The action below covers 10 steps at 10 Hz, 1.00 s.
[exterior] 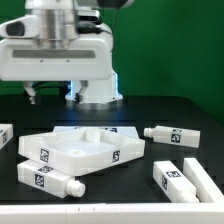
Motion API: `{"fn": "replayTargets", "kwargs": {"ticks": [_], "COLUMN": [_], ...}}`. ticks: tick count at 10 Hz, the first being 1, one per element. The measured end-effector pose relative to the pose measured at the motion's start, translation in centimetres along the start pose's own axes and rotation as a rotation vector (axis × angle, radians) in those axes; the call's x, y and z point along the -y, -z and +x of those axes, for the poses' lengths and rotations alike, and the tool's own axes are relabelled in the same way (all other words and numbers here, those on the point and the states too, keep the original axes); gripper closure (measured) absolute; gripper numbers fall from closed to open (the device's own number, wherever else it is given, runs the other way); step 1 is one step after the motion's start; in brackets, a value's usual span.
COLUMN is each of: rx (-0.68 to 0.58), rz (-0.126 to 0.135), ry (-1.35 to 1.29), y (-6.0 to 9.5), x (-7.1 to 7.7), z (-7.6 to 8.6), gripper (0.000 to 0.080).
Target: Assemble desk
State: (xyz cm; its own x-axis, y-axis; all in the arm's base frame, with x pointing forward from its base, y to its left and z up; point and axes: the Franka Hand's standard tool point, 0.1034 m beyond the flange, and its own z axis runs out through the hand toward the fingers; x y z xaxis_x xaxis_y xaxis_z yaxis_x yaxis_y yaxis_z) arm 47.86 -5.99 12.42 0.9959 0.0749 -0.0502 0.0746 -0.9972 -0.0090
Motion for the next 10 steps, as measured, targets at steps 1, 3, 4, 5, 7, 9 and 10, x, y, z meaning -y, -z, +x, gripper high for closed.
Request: {"fn": "replayTargets", "kwargs": {"ticks": [1,3,4,5,7,9,10], "rx": [0.030,0.043,0.048,0.047,0.045,0.036,0.060], "rz": [-0.002,-0.004,-0.002,-0.002,-0.008,-0.022,-0.027], "ry": [0.059,0.101,0.100,0.101,0.112,0.212,0.265], "y": [0.6,-0.1,-0.1,-0.1,-0.1,0.0,0.4], "x": [1.9,2.6,2.6,2.6,2.8,4.5,5.9], "z": [2.7,4.2,3.8,3.9,4.2,7.5,9.8], "gripper": [0.0150,0.0150,0.0150,0.0150,0.0150,0.0150,0.0150]}}
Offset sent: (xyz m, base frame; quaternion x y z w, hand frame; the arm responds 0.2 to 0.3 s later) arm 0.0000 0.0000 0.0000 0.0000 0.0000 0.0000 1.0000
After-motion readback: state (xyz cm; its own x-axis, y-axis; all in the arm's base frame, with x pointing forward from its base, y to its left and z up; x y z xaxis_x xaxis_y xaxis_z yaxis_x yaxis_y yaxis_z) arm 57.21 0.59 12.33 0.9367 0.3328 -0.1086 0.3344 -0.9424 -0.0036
